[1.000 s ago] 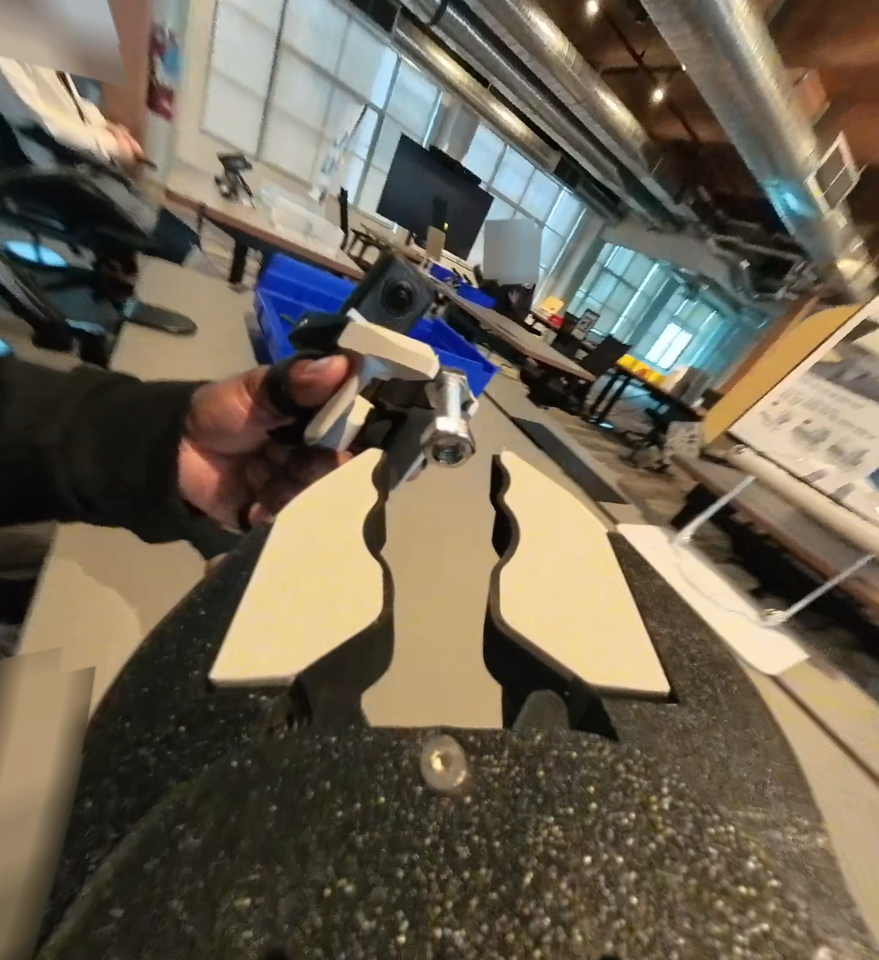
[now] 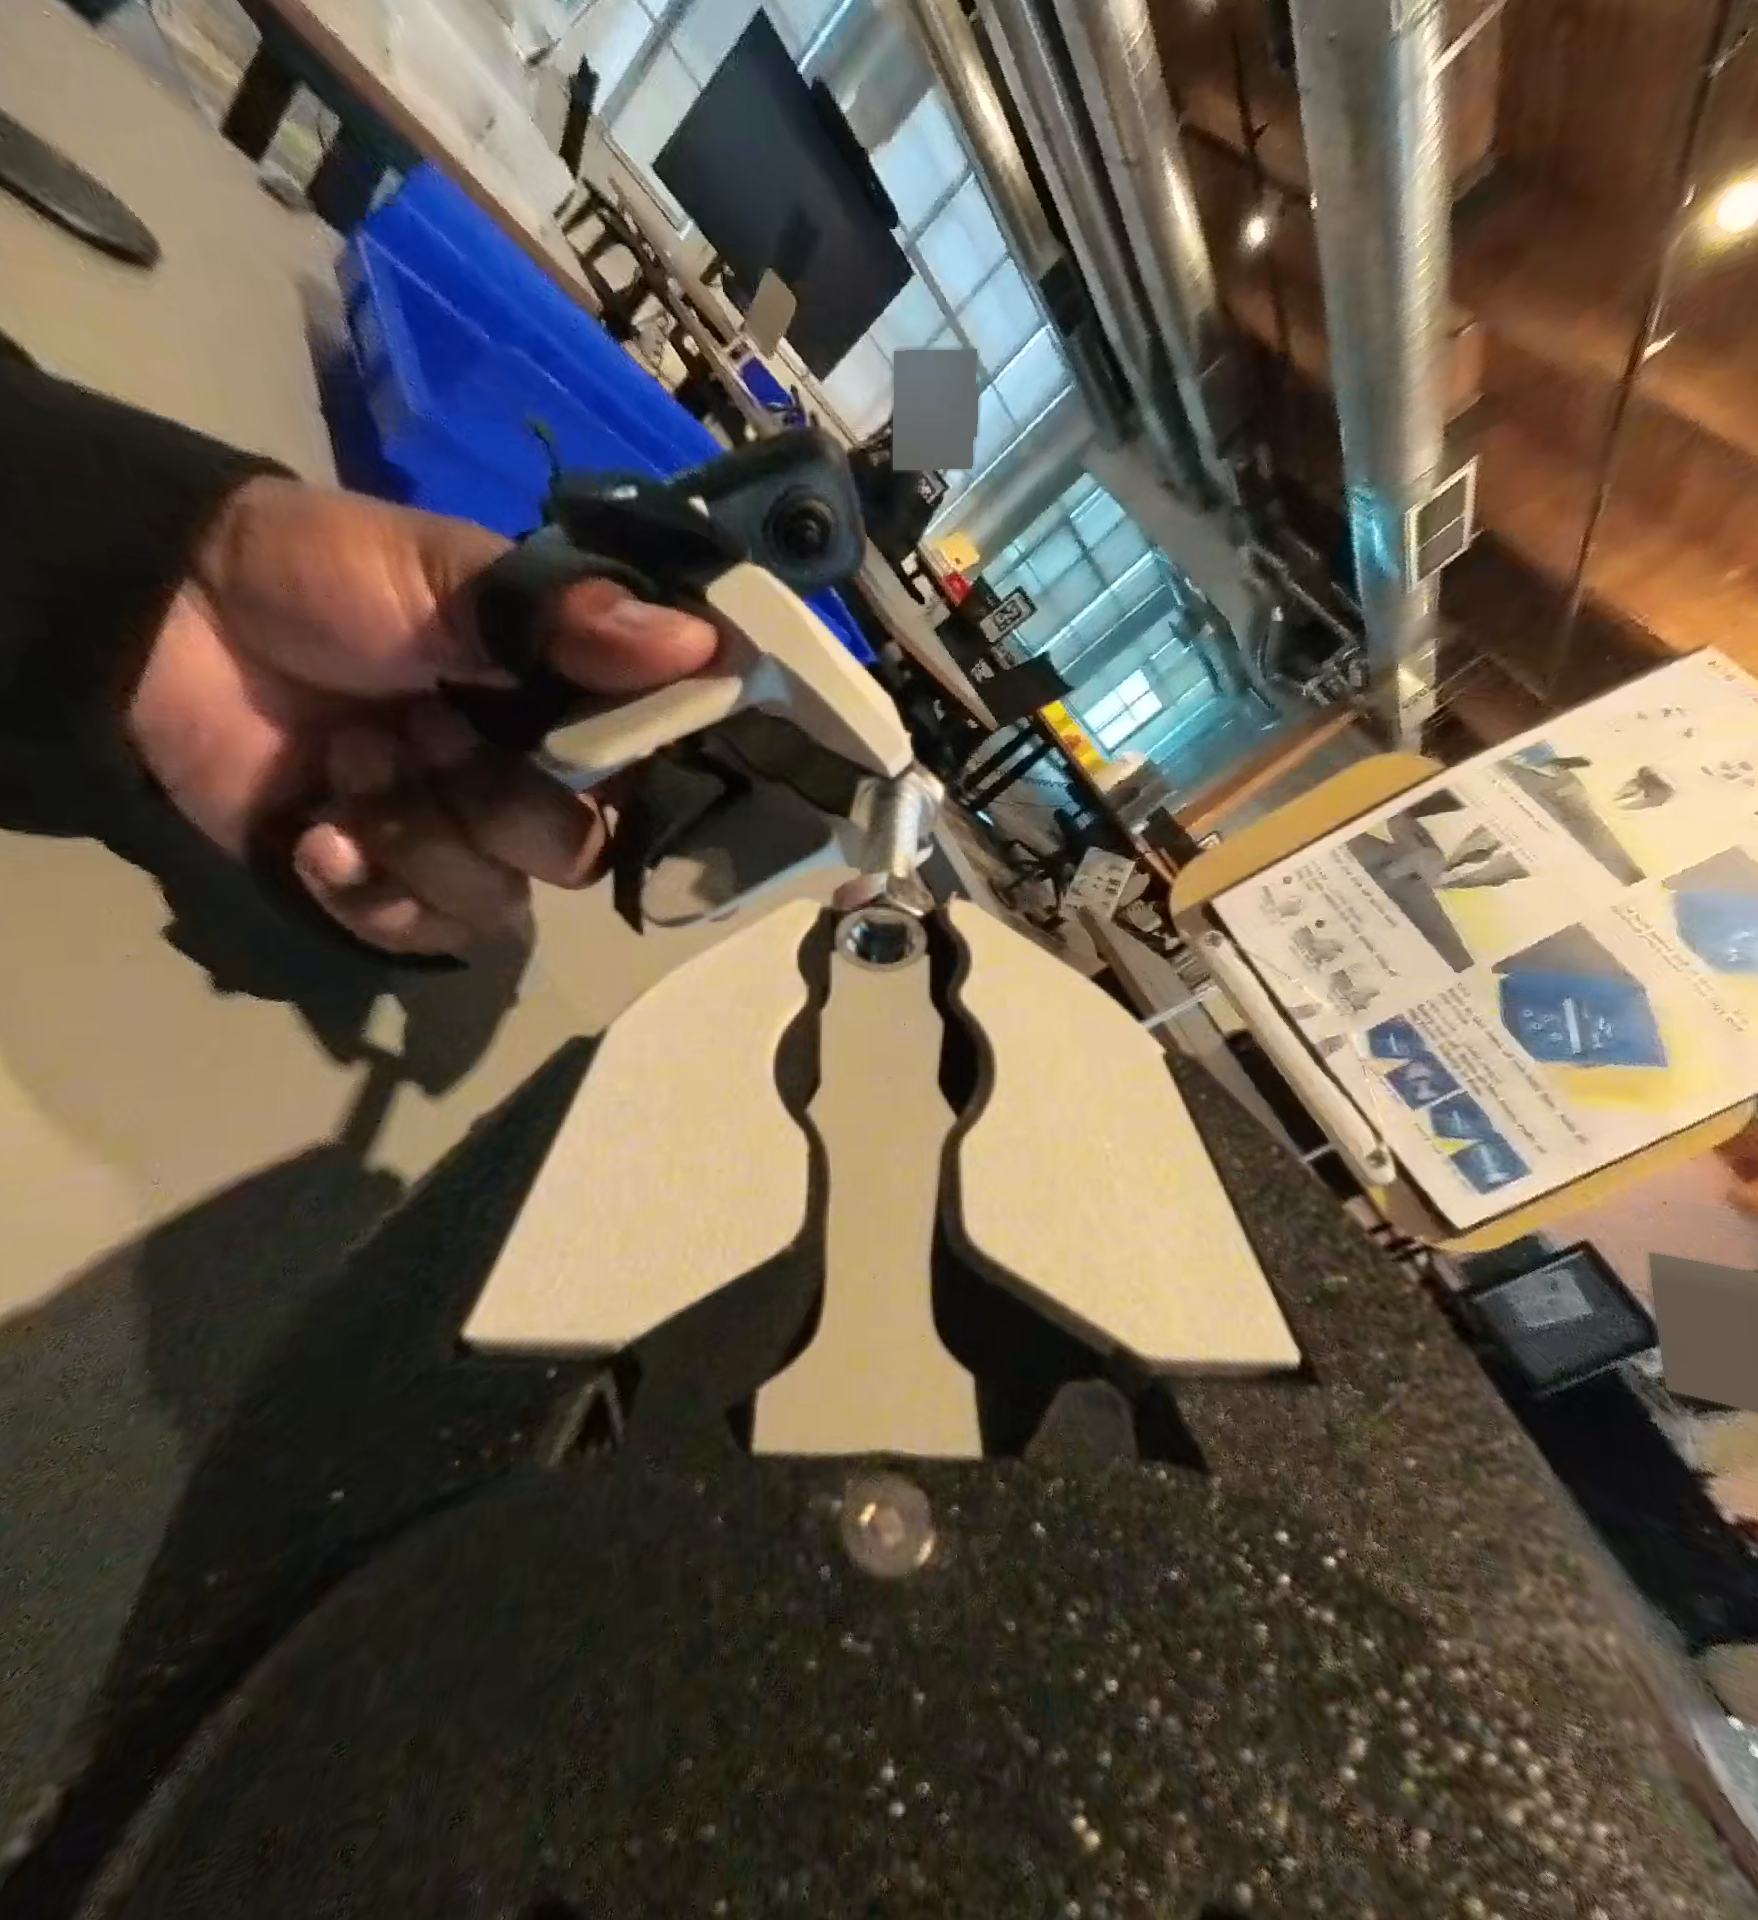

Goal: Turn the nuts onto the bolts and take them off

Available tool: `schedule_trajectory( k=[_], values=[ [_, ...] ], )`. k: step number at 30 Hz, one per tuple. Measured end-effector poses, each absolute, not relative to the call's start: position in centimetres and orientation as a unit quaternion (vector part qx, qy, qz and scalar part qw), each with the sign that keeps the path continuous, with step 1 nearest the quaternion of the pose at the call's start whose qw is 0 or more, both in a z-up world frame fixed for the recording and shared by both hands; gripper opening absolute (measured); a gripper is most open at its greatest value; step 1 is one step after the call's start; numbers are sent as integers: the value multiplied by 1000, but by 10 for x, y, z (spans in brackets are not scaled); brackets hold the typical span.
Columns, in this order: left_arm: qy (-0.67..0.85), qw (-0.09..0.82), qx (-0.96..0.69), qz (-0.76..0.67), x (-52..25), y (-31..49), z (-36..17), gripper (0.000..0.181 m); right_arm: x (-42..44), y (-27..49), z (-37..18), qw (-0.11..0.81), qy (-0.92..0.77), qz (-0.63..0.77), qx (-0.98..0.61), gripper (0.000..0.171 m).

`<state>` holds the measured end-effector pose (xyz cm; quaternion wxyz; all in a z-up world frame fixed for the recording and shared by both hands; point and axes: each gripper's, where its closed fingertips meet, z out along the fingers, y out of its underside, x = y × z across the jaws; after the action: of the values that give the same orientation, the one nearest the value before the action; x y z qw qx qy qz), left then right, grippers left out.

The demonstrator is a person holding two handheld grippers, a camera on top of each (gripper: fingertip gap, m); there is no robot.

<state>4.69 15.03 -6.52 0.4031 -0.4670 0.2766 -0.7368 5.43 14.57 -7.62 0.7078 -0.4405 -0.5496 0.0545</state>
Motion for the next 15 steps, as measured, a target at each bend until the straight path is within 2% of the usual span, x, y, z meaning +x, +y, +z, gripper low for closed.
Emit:
schedule_trajectory(
  k=[5,11,15],
  values=[
    [293,434,-454,-721,45,147,-59,17,49,141,-73,681,-516,193,-483,48],
    [311,483,-444,-688,42,144,-51,17,49,137,-62,602,-437,412,-527,48],
    [332,512,-440,-659,43,140,-49,17,46,134,-64,540,-407,502,-539,43]
  ],
)
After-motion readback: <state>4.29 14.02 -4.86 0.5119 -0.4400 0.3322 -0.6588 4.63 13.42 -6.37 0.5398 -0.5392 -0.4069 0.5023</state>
